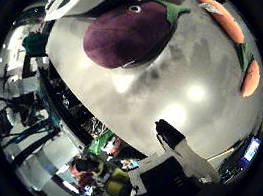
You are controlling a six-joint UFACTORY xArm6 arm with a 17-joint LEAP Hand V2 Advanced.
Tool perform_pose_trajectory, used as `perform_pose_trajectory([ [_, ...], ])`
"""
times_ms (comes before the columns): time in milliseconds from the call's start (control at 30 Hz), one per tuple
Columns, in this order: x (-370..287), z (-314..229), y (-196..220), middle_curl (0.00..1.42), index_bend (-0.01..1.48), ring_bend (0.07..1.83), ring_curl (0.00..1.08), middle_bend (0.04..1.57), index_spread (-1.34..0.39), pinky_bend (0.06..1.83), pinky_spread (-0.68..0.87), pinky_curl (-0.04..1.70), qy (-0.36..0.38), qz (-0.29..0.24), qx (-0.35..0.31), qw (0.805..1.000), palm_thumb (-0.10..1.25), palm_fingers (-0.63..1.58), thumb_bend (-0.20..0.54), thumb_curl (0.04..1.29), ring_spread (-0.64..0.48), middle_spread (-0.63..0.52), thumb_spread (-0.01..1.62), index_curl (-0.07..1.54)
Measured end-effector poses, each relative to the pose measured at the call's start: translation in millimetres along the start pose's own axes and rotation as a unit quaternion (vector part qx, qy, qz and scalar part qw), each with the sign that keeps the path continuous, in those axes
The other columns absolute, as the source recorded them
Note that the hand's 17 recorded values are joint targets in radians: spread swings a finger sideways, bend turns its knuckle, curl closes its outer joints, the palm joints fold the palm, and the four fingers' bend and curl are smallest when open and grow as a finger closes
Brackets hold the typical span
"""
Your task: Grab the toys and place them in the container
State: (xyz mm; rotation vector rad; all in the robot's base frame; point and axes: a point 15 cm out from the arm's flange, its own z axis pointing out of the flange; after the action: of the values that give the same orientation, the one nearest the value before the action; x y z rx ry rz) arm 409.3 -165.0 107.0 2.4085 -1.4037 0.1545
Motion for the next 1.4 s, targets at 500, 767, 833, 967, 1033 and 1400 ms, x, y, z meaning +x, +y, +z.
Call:
perform_pose_trajectory([
  [500, -29, -25, -32, 0.29, 0.17, 0.19, 0.25, 0.19, -0.46, 0.37, 0.42, 0.32, 0.016, -0.029, 0.017, 0.999, 0.83, 0.04, -0.029, 0.38, 0.17, 0.02, 0.85, 0.3],
  [767, -40, -35, -40, 0.3, 0.17, 0.19, 0.25, 0.19, -0.46, 0.37, 0.42, 0.32, 0.022, -0.032, 0.023, 0.999, 0.83, 0.04, -0.029, 0.38, 0.17, 0.02, 0.85, 0.3],
  [833, -46, -32, -36, 0.3, 0.17, 0.19, 0.25, 0.19, -0.46, 0.37, 0.42, 0.32, 0.018, -0.034, 0.017, 0.999, 0.83, 0.04, -0.029, 0.38, 0.18, 0.02, 0.85, 0.3],
  [967, -59, -32, -30, 0.3, 0.17, 0.19, 0.25, 0.18, -0.46, 0.37, 0.42, 0.32, 0.016, -0.038, 0.015, 0.999, 0.84, 0.04, -0.027, 0.39, 0.18, 0.02, 0.86, 0.3],
  [1033, -66, -33, -30, 0.3, 0.17, 0.19, 0.25, 0.18, -0.46, 0.37, 0.42, 0.32, 0.016, -0.041, 0.016, 0.999, 0.83, 0.04, -0.03, 0.38, 0.18, 0.02, 0.86, 0.3],
  [1400, -88, -24, -28, 0.3, 0.17, 0.19, 0.24, 0.19, -0.45, 0.38, 0.42, 0.32, 0.009, -0.046, 0.006, 0.999, 0.83, 0.04, -0.029, 0.38, 0.18, 0.03, 0.86, 0.3],
])
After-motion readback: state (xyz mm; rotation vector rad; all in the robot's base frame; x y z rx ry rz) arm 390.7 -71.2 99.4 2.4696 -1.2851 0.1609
